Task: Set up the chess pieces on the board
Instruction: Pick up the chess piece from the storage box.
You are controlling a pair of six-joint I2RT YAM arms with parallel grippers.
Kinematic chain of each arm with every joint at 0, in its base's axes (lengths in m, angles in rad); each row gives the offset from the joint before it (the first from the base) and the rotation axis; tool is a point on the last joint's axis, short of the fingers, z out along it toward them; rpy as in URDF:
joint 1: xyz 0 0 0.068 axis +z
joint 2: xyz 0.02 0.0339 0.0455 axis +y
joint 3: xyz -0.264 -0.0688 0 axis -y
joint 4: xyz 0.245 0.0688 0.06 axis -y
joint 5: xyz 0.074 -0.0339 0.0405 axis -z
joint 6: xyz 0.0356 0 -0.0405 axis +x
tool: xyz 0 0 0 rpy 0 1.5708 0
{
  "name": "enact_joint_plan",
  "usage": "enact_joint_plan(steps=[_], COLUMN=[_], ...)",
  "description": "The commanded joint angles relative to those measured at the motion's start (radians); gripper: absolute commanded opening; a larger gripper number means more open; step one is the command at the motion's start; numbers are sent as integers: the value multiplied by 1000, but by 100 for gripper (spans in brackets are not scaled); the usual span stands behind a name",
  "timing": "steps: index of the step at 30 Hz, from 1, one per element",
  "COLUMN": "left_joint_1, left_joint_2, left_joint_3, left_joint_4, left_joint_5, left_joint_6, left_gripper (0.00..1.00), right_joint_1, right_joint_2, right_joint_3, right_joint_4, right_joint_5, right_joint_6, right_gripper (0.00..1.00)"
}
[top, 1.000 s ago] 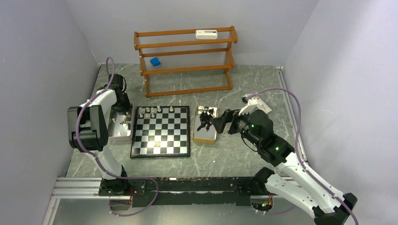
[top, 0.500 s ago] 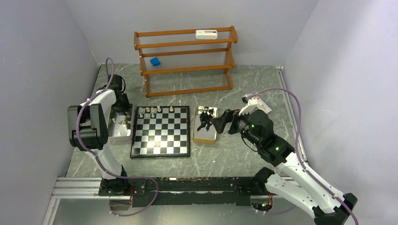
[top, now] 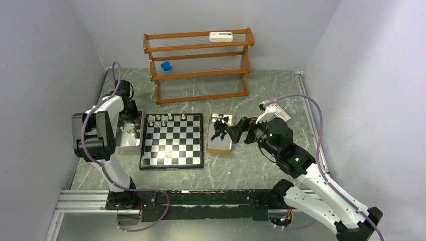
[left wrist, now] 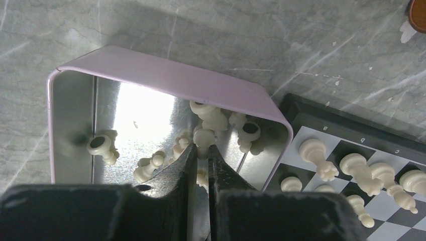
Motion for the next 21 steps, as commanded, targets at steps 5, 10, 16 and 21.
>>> enact_joint_plan(steps=[5, 10, 16, 21], left_joint_1=[10, 10, 8, 8], left_joint_2=[-41, -57, -108, -163], left_joint_3=[12, 15, 15, 4], left_joint_4=[-26, -48, -74, -78], left_joint_5=[12, 7, -10, 15], left_joint_6=[7, 4, 2, 8], left_gripper=[13, 12, 12, 12], right_joint_1=[4, 3, 4, 3], right_joint_2=[-10, -9, -5, -1], right_joint_3=[39, 45, 48, 51], right_joint_4=[-12, -19, -11, -12], right_joint_5=[11, 14, 1, -5], right_joint_6=[-4, -2, 7, 10], right_gripper=[95, 95, 95, 95])
